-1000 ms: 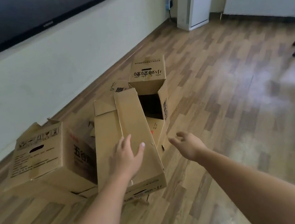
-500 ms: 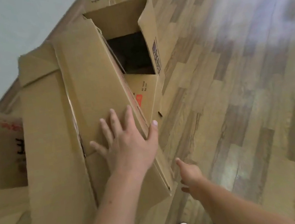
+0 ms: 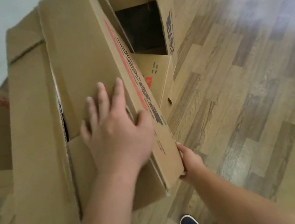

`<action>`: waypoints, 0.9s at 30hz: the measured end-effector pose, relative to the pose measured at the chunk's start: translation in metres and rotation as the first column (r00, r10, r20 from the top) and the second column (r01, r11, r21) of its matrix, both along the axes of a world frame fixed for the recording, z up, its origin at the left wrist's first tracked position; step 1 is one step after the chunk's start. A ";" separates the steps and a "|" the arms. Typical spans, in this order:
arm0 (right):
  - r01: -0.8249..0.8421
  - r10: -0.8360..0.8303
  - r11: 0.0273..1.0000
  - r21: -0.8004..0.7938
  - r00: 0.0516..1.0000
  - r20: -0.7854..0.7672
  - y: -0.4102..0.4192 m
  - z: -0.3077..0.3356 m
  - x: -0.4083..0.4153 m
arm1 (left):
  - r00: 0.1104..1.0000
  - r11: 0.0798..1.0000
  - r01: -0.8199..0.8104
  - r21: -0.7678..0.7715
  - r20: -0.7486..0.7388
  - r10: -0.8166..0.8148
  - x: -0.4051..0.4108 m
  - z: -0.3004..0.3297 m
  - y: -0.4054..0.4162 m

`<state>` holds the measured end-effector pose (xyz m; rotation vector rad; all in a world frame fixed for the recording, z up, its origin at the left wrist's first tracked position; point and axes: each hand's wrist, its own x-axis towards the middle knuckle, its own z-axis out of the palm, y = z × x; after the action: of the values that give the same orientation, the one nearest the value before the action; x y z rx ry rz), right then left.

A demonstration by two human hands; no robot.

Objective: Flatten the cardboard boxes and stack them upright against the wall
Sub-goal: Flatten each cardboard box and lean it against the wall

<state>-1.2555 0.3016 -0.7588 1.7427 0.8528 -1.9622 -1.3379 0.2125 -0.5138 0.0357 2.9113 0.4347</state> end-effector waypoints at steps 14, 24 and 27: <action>-0.125 0.324 0.681 0.722 0.935 -0.144 0.053 0.188 -0.067 | 0.912 0.524 -0.318 0.790 0.105 0.396 0.001 0.083 -0.140; -0.335 0.664 0.425 0.841 0.747 -0.038 0.017 0.182 -0.038 | 0.762 0.448 -0.544 0.709 0.195 0.617 0.074 0.012 -0.201; -0.415 0.741 0.475 0.776 0.664 -0.099 0.006 0.175 -0.025 | 0.728 0.594 -0.659 0.461 0.194 0.657 0.084 -0.003 -0.213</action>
<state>-1.2807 0.3074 -0.5835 0.9737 2.2779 -1.5784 -1.2536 -0.0006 -0.5172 -1.0059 2.6000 1.3005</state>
